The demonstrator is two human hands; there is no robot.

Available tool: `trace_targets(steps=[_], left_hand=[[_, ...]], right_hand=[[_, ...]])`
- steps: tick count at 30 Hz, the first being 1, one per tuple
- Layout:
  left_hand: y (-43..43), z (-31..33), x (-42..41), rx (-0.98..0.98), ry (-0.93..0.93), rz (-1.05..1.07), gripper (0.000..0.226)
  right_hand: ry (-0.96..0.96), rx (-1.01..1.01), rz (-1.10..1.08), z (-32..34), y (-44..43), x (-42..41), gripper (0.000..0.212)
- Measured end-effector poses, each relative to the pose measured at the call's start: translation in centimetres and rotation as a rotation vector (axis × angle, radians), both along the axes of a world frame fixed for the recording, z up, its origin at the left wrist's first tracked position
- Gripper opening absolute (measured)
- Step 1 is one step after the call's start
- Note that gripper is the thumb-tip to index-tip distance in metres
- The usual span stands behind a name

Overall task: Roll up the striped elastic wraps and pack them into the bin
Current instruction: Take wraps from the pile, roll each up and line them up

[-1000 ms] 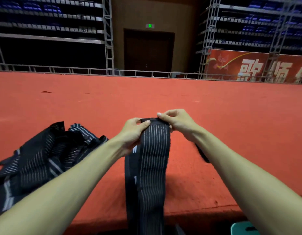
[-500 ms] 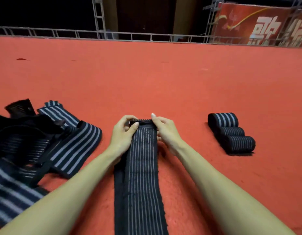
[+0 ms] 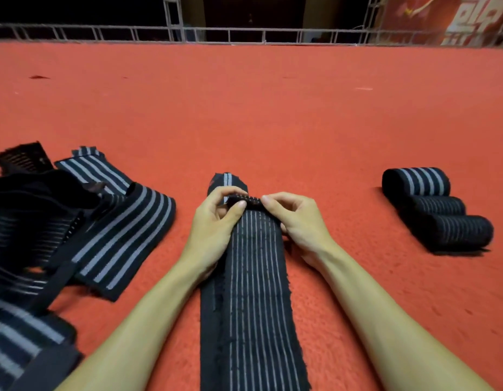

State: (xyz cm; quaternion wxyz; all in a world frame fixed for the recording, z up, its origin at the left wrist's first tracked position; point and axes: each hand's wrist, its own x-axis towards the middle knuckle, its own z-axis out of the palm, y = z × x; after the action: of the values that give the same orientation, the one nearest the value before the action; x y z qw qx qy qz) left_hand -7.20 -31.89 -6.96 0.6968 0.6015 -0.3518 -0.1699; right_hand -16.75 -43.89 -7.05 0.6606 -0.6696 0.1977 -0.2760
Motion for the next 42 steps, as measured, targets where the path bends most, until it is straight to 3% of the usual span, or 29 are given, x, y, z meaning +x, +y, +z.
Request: trace_targets(steps=[5,15,20,24,29,33,38,40,42], left_hand=[[0.1,-0.1,-0.2,0.003,-0.003,-0.015,0.016],[0.0,0.0,-0.8,0.0,0.005,-0.087,0.02],[0.1,-0.6,-0.3,0.086,-0.073,-0.07,0.023],[0.3,-0.7,-0.1,0.055,-0.128,-0.035,0.02],[0.4,-0.5,-0.3,0.036,-0.172,0.008,0.026],[0.6,0.2,-0.6,-0.012,-0.176,0.001,0.027],[0.7,0.6,-0.8,-0.041,-0.01,-0.072,0.036],[0.8,0.6,-0.9,-0.049,0.064,-0.095,0.023],[0.7,0.4,-0.9,-0.029,0.039,-0.057,0.026]], right_hand=[[-0.084,-0.025,-0.05,-0.3,0.1,0.0,0.006],[-0.106,-0.129,-0.153,0.1,0.4,-0.5,0.015],[-0.085,-0.097,-0.14,0.2,0.5,-0.6,0.017],[-0.091,-0.058,-0.098,0.6,1.0,-0.6,0.006],[0.03,-0.044,-0.106,0.7,1.5,-0.4,0.03],[-0.031,0.072,-0.051,1.0,1.5,-0.7,0.018],[-0.111,0.102,-0.01,1.0,1.3,-0.9,0.009],[-0.108,0.048,-0.021,0.9,1.3,-0.9,0.016],[-0.121,-0.02,-0.044,0.9,1.3,-1.0,0.022]])
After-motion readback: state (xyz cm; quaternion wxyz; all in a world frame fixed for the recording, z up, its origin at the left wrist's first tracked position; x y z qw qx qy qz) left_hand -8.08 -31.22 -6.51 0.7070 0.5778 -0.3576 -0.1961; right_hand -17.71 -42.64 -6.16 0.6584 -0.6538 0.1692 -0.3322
